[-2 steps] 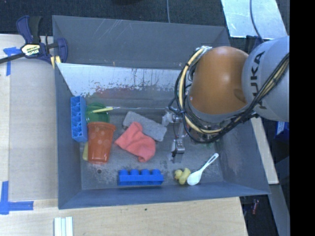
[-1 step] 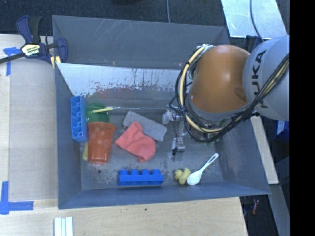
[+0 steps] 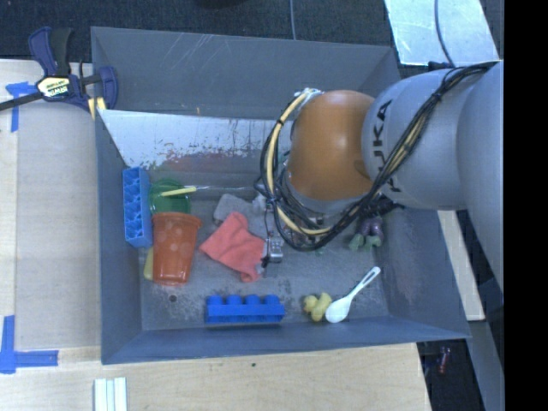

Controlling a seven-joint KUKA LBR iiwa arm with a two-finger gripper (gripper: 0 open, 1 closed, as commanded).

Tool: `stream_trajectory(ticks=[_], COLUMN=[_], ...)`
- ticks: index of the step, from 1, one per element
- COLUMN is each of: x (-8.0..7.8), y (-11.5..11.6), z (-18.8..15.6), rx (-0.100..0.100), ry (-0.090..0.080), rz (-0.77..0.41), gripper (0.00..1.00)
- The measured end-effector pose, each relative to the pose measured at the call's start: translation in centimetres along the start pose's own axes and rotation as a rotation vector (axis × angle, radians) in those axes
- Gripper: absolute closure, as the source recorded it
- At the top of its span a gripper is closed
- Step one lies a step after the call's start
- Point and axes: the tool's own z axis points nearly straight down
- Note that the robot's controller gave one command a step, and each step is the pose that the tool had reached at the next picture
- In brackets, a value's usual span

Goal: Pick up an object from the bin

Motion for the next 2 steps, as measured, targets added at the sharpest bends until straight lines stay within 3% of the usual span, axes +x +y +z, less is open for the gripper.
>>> stream_trajectory(ticks=[1,2], x=[0.5,1.2], y=[4.1,1.7], z=[3.5,4.2], rx=[0.001,-0.001], ry=[-0.004,-0.003], rz=[0.066,0.268], gripper=[0.00,1.00])
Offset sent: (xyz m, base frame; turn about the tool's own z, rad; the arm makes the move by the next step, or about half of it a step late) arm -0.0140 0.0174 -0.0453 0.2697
